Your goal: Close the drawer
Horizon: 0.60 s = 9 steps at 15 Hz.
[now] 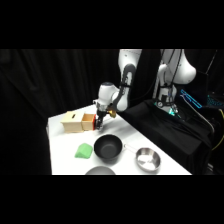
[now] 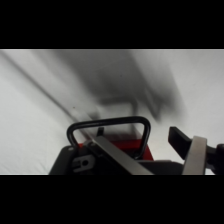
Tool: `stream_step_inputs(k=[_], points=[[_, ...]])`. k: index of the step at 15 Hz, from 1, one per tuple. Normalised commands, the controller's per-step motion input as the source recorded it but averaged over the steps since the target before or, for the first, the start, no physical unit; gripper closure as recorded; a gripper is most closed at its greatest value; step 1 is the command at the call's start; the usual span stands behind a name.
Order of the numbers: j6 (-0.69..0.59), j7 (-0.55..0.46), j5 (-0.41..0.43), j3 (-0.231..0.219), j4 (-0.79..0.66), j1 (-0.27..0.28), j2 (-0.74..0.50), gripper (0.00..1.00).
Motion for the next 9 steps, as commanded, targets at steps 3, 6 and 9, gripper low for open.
stream_step_inputs(k=[3,6,9], points=[[0.14,-0.01,0.139,0.011,0.21,0.038,0.21,0.0],[0.08,-0.03,0.131,0.004,0.19,0.02,0.14,0.0],[-0.04,-0.08,0.087,-0.037,0.13,0.019,0.01,0.0]])
